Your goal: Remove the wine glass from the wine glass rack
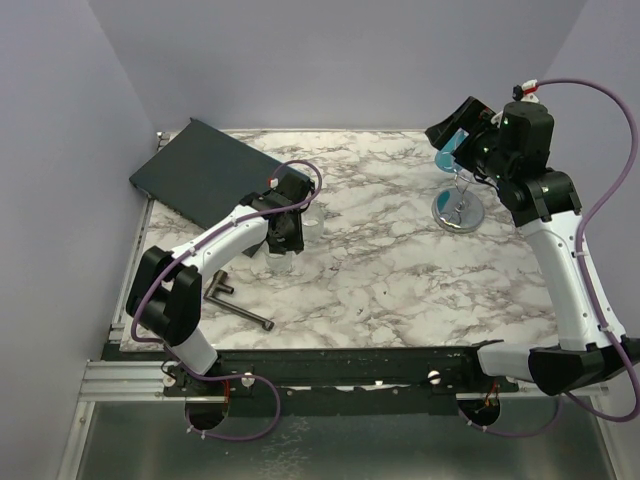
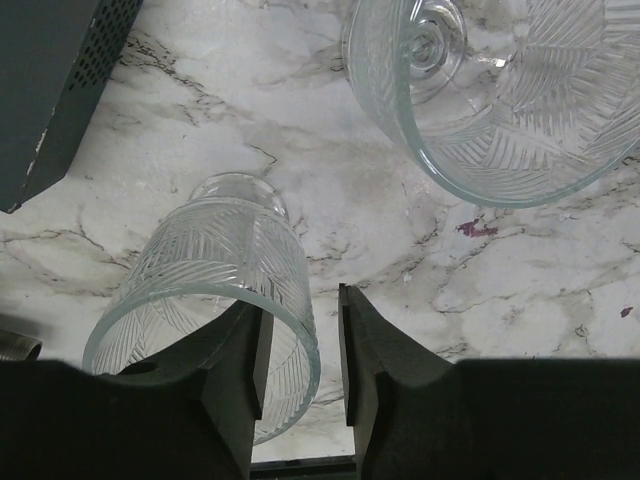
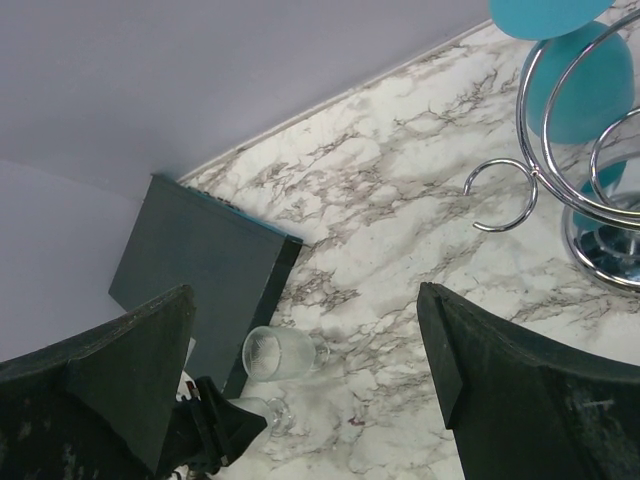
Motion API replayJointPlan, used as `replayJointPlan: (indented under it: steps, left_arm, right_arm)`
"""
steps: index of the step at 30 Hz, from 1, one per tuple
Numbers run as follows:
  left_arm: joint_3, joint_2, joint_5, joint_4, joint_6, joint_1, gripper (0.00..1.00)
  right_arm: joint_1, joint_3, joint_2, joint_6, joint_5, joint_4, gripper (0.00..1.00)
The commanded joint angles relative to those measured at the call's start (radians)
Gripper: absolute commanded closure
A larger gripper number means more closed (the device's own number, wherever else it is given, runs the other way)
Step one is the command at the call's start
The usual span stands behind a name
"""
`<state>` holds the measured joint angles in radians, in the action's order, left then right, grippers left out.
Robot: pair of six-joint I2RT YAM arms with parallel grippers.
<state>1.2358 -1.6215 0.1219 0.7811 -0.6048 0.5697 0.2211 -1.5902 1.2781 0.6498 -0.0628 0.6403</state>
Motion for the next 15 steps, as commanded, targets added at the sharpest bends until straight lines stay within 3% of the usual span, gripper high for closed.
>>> replayJointPlan:
  steps: [1,11,15]
  left_arm:
    - [0.007,0.038,0.015,-0.01,0.017,-0.004,0.59]
    - [0.078,0.106,0.022,0.049,0.038,-0.004,0.43]
    - [0.091,0.139,0.024,0.067,0.047,-0.004,0.38]
  right_arm:
    - [-0.003,-0.045,0.015,-0.026,0.004,0.028,0.0]
    - [-0.006,-0.118,0.063,-0.04,-0.04,0.071,0.0]
    - [-0.062,-0.166,0.088,-0.044,-0.043,0.101,0.0]
